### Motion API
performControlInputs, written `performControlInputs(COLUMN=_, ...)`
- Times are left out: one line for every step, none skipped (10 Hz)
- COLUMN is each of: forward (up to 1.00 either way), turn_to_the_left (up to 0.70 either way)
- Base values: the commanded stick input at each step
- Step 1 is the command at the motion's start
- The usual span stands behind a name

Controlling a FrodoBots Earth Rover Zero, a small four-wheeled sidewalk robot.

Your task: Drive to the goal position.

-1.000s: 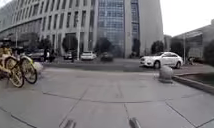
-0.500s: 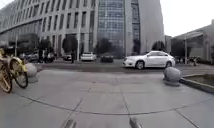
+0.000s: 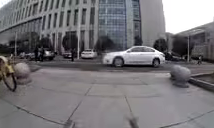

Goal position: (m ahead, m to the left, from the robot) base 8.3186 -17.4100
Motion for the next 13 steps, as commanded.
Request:
performControlInputs(forward=0.7, turn_to_the_left=-0.14)
performControlInputs(forward=0.7, turn_to_the_left=-0.14)
performControlInputs(forward=0.7, turn_to_the_left=-0.14)
performControlInputs(forward=0.7, turn_to_the_left=-0.14)
performControlInputs(forward=0.7, turn_to_the_left=-0.14)
performControlInputs(forward=0.7, turn_to_the_left=-0.14)
performControlInputs(forward=0.7, turn_to_the_left=-0.14)
performControlInputs(forward=0.7, turn_to_the_left=-0.14)
performControlInputs(forward=0.7, turn_to_the_left=-0.14)
performControlInputs(forward=0.7, turn_to_the_left=-0.14)
performControlInputs(forward=0.7, turn_to_the_left=-0.14)
performControlInputs(forward=0.7, turn_to_the_left=-0.14)
performControlInputs(forward=0.7, turn_to_the_left=-0.14)
